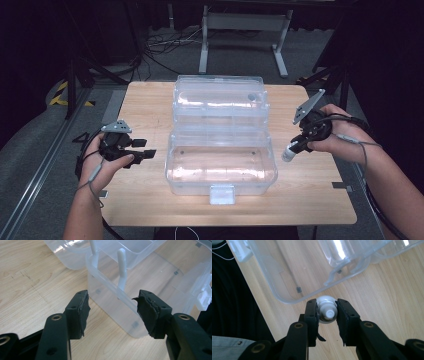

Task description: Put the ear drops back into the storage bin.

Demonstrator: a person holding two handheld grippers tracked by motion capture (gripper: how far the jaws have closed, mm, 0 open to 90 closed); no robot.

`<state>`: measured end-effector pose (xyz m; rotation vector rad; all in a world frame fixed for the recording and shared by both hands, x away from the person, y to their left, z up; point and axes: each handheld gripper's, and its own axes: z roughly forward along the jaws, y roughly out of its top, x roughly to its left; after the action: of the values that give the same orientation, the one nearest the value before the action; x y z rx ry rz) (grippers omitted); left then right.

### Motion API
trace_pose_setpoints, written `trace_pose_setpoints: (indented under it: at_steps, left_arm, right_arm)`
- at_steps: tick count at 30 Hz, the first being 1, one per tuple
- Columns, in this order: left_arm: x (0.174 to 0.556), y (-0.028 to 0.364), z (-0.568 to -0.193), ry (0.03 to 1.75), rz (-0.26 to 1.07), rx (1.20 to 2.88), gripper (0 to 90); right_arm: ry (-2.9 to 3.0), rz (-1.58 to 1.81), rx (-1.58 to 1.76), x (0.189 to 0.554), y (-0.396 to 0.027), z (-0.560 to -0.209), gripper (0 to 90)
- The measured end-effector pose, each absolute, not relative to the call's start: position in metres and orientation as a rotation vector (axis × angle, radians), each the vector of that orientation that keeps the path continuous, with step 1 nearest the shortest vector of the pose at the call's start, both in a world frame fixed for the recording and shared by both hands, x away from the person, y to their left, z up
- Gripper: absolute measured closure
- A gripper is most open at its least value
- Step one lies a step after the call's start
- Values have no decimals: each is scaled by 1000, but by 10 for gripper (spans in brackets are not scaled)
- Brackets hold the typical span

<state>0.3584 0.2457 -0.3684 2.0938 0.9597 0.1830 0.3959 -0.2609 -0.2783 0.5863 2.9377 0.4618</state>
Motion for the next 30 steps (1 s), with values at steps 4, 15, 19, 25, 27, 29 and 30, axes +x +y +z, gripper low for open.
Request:
trace_pose_setpoints:
  at_steps: [4,15,19,25,27,29,30]
  left_arm:
    - [359,245,-368,956,182,2097,433]
    - [359,246,-369,955,181,2099,431]
    - [359,245,-369,958,179,2098,430]
    - [359,246,-369,957,180,2099,425]
    - [359,245,-369,960,181,2098,425]
    - [359,245,-369,960,180,2097,425]
    - [359,245,-369,960,180,2098,425]
  right_arm:
    - [2948,474,544,393,-253,-272,714]
    - [2975,481,465,392,-232,-267,714]
    - [2993,484,442,394,-225,-270,714]
    - [3010,471,415,395,-218,-274,714]
    - [3016,468,402,396,-215,-277,714]
    - [3025,452,390,395,-213,-280,714]
    - [3030,443,368,395,-212,-281,714]
